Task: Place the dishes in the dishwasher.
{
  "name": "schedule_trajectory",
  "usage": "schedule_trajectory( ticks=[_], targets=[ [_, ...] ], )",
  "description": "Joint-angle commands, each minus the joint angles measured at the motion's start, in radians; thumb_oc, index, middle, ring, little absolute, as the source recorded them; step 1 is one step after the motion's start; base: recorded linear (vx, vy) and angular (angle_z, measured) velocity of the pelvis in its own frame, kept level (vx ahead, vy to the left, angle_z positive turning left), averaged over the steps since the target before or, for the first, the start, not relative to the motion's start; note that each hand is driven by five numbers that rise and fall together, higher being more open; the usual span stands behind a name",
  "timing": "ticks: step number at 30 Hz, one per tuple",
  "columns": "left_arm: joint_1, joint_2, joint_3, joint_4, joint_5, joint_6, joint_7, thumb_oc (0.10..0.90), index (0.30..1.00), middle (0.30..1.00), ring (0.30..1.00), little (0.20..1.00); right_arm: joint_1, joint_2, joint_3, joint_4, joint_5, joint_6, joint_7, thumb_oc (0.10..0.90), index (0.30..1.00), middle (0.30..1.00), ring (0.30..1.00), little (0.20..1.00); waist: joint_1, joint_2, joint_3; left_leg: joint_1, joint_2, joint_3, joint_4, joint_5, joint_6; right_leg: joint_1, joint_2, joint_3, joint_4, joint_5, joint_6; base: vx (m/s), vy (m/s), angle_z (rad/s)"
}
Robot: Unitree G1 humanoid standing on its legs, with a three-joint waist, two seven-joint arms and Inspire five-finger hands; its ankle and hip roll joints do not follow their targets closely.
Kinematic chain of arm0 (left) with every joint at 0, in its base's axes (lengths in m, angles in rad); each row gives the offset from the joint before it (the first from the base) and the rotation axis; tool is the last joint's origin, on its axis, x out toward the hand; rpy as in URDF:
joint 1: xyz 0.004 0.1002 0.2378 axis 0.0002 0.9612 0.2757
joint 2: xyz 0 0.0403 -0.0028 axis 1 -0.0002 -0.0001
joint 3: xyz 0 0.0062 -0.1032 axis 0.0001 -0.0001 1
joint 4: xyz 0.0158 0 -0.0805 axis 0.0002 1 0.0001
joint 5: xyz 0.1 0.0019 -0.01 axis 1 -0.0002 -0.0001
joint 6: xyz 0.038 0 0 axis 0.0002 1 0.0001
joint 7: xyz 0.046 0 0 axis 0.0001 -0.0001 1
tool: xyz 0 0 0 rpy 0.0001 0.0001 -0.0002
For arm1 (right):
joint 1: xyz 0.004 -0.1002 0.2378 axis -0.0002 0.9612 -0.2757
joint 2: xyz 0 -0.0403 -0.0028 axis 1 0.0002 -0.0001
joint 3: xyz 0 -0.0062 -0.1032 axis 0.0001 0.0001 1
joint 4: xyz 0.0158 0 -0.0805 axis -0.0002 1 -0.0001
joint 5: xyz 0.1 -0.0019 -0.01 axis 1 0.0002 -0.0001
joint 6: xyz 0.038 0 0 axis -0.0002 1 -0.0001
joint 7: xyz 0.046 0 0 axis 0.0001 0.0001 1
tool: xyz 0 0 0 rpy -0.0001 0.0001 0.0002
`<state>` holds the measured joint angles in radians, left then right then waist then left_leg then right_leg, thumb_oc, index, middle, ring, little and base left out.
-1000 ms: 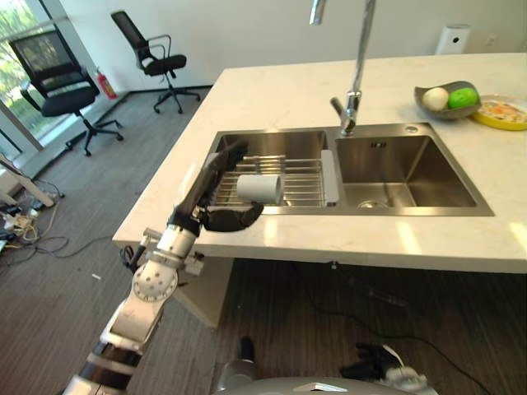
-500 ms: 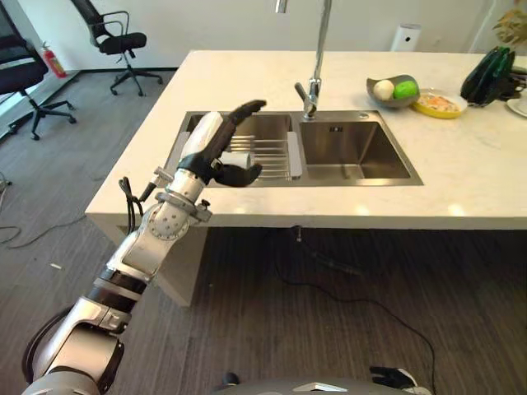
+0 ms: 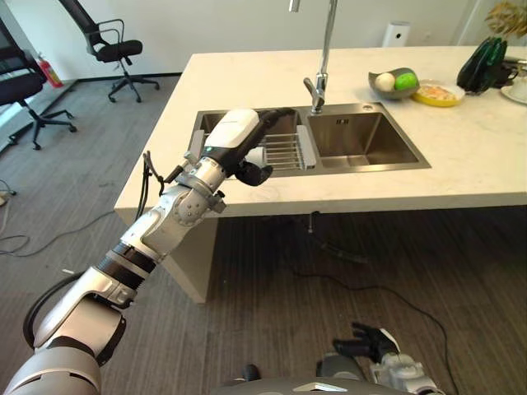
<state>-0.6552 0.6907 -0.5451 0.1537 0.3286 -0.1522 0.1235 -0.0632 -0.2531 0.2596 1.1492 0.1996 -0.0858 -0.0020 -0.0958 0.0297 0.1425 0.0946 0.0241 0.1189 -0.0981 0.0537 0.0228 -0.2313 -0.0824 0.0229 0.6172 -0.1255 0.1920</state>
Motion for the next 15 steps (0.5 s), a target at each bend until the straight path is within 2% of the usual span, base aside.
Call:
schedule_trajectory(
  ticks=[1, 3, 4, 6, 9, 15],
  targets=[
    [-0.159, 0.021, 0.076, 0.063, 0.050, -0.015, 0.075, 0.800, 0.900, 0.900, 0.900, 0.900, 0.038, -0.007, 0.042, 0.030, 0.010, 0.009, 0.007, 0.800, 0.900, 0.900, 0.900, 0.900, -0.012, -0.009, -0.049, 0.039, -0.004, -0.010, 0.011, -0.071, -0.086, 0.135, 0.009, -0.046, -0.435, 0.121, -0.041, 0.12, -0.120, 0.59],
    [-0.161, 0.025, 0.065, 0.063, 0.066, -0.013, 0.068, 0.800, 0.900, 0.900, 0.900, 0.900, 0.042, -0.012, 0.038, 0.040, 0.006, 0.007, 0.005, 0.800, 0.900, 0.900, 0.900, 0.900, -0.020, -0.011, -0.051, 0.038, 0.004, -0.008, 0.011, -0.073, -0.092, 0.157, 0.014, -0.029, -0.482, 0.127, -0.034, 0.07, -0.122, 0.54],
    [-0.171, 0.021, 0.056, 0.115, 0.075, -0.011, 0.069, 0.800, 0.900, 0.900, 0.900, 0.900, 0.050, -0.014, 0.040, 0.064, 0.006, 0.006, 0.004, 0.800, 0.900, 0.900, 0.900, 0.900, -0.007, -0.021, -0.079, 0.027, 0.004, -0.001, 0.011, -0.076, -0.098, 0.224, 0.011, -0.028, -0.584, 0.123, -0.049, 0.05, -0.122, 0.50],
    [-0.186, 0.035, 0.056, 0.130, 0.096, -0.006, 0.082, 0.800, 0.900, 0.900, 0.900, 0.900, 0.045, -0.020, 0.044, 0.065, -0.002, 0.005, 0.000, 0.800, 0.900, 0.900, 0.900, 0.900, 0.004, -0.018, -0.097, 0.020, 0.010, 0.008, 0.011, -0.072, -0.106, 0.261, 0.010, -0.047, -0.653, 0.143, -0.047, 0.05, -0.118, 0.49],
    [-0.195, 0.051, 0.058, 0.125, 0.120, 0.000, 0.083, 0.800, 0.900, 0.900, 0.900, 0.900, 0.033, -0.022, 0.046, 0.063, -0.004, 0.001, -0.006, 0.800, 0.900, 0.900, 0.900, 0.900, 0.014, -0.020, -0.110, 0.021, 0.017, 0.014, 0.011, -0.069, -0.110, 0.293, 0.017, -0.041, -0.693, 0.152, -0.052, 0.06, -0.087, 0.09],
    [-0.259, 0.046, -0.012, 0.161, 0.191, 0.015, 0.082, 0.800, 0.900, 0.900, 0.900, 0.900, -0.011, -0.041, 0.046, 0.042, 0.020, -0.014, -0.028, 0.800, 0.900, 0.900, 0.900, 0.900, 0.012, -0.018, -0.102, 0.029, 0.034, -0.007, 0.011, -0.062, -0.118, 0.323, 0.036, -0.028, -0.704, 0.137, -0.070, 0.02, -0.077, -0.14]
  ],
)
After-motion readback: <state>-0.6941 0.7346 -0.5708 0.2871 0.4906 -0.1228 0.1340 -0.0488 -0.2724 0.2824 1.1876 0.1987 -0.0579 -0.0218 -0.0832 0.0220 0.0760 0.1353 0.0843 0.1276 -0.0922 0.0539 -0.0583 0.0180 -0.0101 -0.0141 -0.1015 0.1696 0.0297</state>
